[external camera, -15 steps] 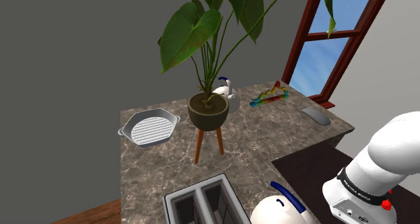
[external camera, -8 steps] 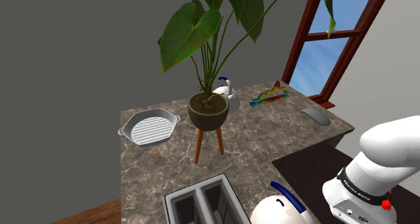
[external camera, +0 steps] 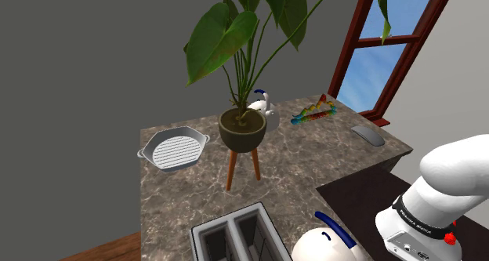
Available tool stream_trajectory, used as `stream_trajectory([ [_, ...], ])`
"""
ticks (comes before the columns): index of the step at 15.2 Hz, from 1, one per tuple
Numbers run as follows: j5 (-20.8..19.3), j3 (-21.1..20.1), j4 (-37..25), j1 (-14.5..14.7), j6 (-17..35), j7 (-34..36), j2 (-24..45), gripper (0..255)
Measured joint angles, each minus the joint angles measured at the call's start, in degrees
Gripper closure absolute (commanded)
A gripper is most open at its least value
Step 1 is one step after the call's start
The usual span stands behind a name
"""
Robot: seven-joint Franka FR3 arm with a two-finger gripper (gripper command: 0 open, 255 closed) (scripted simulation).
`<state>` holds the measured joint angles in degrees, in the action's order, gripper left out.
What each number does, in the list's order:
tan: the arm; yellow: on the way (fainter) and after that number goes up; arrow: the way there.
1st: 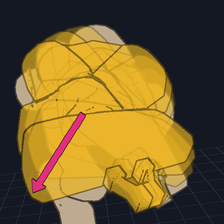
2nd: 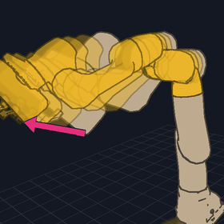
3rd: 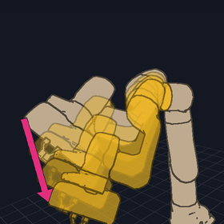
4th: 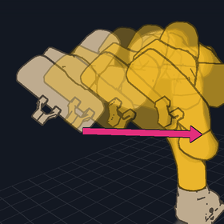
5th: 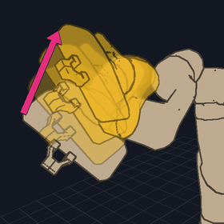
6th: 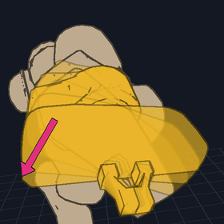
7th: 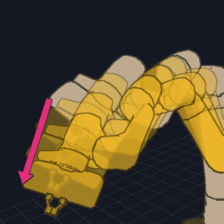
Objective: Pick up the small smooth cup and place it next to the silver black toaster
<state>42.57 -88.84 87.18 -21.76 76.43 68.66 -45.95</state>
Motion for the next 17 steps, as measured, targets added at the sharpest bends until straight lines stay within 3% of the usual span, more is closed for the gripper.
stream_trajectory([
  [17,4.26,-3.41,10.54,2.48,9.63,-2.69,-4.43,255],
])
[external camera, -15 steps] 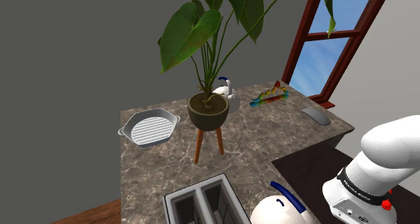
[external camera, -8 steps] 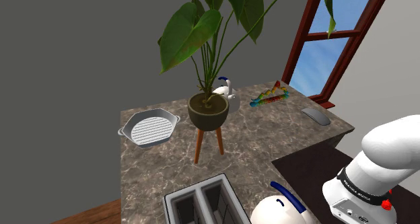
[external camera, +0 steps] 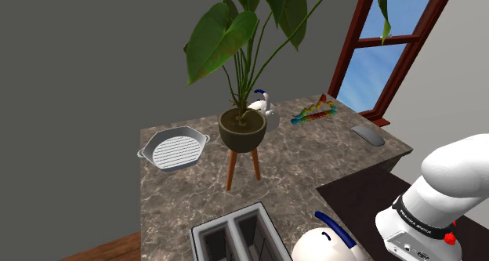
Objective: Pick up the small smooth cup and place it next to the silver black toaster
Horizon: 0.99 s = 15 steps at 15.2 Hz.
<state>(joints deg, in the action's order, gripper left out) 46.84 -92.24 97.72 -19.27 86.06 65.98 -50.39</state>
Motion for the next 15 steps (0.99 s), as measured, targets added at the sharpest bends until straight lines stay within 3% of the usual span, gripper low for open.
stream_trajectory([
  [15,4.86,-5.31,6.15,-0.35,7.65,-2.34,-4.02,255],
])
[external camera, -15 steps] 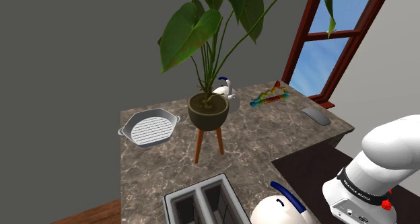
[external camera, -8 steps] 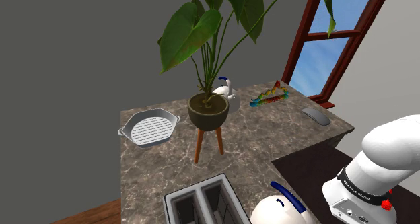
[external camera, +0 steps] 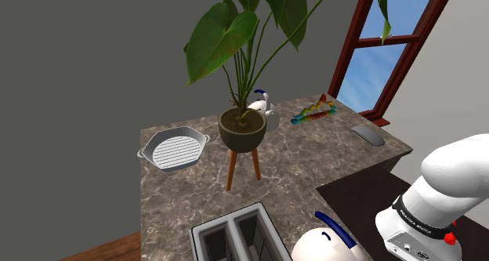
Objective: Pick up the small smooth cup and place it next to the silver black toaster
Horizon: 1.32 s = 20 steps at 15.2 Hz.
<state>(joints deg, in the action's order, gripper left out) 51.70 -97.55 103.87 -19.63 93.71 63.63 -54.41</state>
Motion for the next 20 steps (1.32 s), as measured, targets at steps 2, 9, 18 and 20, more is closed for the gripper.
stream_trajectory([
  [2,0.82,-1.13,0.18,-0.63,0.95,-0.26,-0.71,255],
  [9,3.30,-4.10,1.56,-1.53,3.96,-1.13,-2.69,255],
  [18,3.71,-4.58,1.72,-1.72,4.43,-1.27,-3.01,0],
  [20,3.71,-4.58,1.72,-1.72,4.44,-1.27,-3.01,0],
])
